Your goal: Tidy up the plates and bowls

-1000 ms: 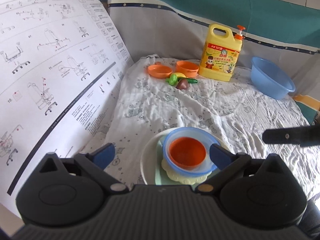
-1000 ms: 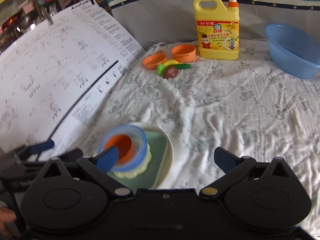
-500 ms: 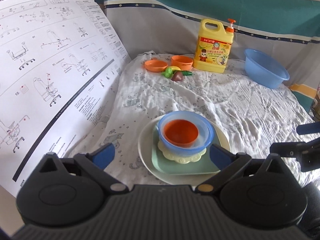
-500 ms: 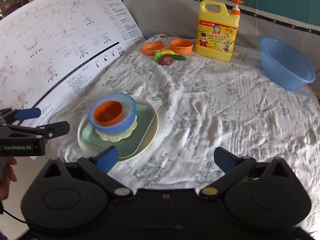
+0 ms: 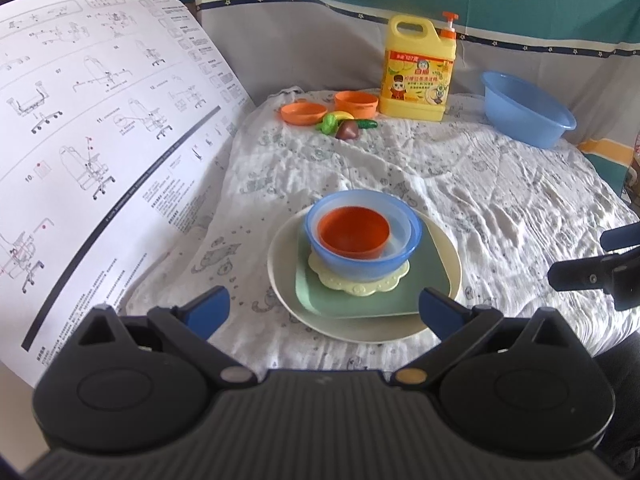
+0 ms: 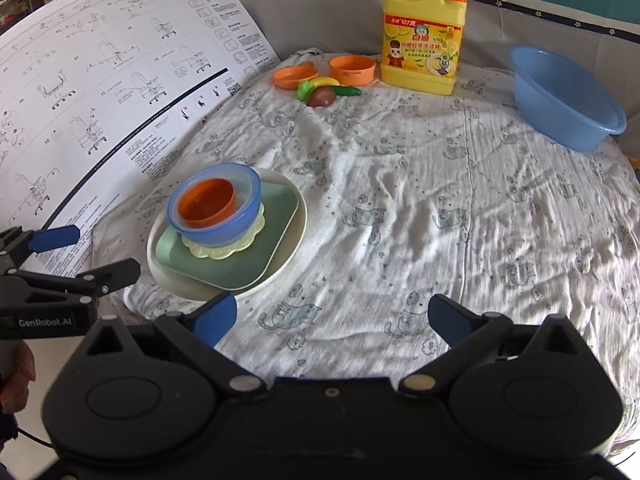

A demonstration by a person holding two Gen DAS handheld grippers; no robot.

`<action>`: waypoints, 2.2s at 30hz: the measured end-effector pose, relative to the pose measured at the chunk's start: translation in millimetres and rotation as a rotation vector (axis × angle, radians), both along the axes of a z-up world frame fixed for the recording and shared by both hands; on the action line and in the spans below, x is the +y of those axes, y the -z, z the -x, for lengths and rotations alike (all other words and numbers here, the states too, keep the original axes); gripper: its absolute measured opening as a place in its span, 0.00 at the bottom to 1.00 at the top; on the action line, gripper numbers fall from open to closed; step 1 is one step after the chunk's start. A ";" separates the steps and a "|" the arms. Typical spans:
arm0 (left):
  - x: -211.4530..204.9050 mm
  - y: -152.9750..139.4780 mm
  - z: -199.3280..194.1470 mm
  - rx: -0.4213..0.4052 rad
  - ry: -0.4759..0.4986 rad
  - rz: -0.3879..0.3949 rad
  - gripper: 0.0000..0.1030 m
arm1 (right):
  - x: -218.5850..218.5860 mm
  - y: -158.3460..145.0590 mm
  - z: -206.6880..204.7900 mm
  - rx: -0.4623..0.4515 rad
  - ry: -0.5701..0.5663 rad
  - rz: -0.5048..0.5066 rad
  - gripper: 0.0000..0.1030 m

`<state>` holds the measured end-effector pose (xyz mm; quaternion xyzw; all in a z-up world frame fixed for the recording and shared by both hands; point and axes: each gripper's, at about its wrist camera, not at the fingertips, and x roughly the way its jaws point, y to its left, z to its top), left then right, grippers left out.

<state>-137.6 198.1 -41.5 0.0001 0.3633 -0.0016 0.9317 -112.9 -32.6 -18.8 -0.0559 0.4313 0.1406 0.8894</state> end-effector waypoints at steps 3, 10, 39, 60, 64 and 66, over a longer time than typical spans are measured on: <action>-0.9 4.3 -1.3 0.014 0.004 0.006 1.00 | 0.1 2.5 -1.9 0.014 0.004 -0.002 1.00; -2.3 14.0 -6.5 0.049 0.003 0.013 1.00 | 3.9 7.8 -4.4 0.038 -0.007 0.005 1.00; -2.0 22.0 -18.8 0.077 0.004 0.002 1.00 | 3.8 18.0 -18.0 0.081 0.012 0.021 1.00; -1.3 29.1 -23.0 0.092 0.010 0.014 1.00 | 2.9 21.2 -20.3 0.091 0.000 0.034 1.00; -1.0 29.2 -22.1 0.082 0.015 0.008 1.00 | 2.6 21.3 -20.3 0.091 -0.001 0.034 1.00; -1.3 28.9 -21.3 0.075 0.022 0.004 1.00 | 2.5 21.4 -20.6 0.091 -0.001 0.034 1.00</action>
